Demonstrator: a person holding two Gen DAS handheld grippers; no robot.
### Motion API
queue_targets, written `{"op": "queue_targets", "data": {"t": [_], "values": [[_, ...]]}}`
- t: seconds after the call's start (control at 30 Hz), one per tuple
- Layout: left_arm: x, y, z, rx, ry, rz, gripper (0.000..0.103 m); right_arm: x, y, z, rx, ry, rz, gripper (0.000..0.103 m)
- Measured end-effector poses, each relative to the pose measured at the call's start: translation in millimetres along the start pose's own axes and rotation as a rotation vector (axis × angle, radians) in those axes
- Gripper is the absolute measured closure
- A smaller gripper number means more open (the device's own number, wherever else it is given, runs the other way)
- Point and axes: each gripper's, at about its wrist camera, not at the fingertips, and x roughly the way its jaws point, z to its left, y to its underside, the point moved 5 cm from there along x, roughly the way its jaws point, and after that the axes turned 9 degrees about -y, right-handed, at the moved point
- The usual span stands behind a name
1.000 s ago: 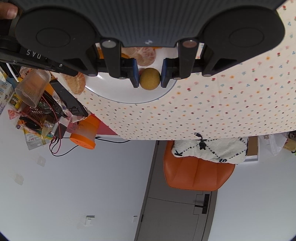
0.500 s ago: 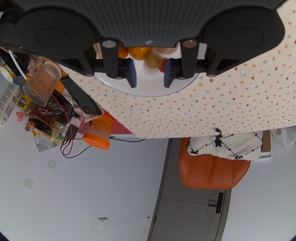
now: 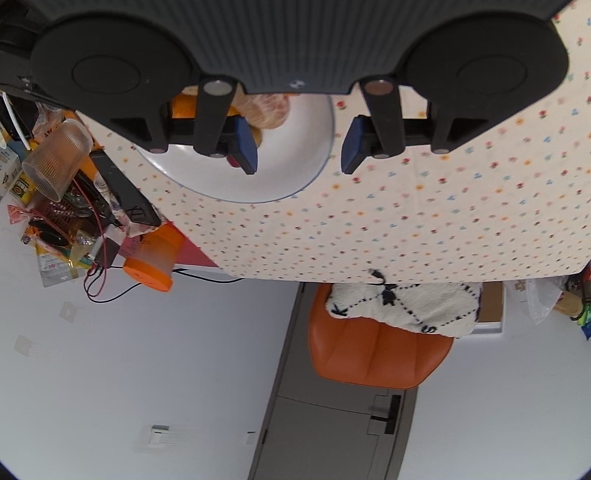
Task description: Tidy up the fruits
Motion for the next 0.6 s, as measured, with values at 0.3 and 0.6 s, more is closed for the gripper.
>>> {"op": "queue_targets", "data": {"t": [0.3,0.6], "values": [[-19.3,3.9,20.4,-0.021,-0.032,-0.004,0.038,-2.3,0.0,18.4,-0.013,-0.022,-0.008,0.055],[-45.9,8.7,41.8,-0.029,-0.075,-0.021,0.023,-9.5,-0.3,41.3,-0.042,-0.04,-0.019,0.046]]}}
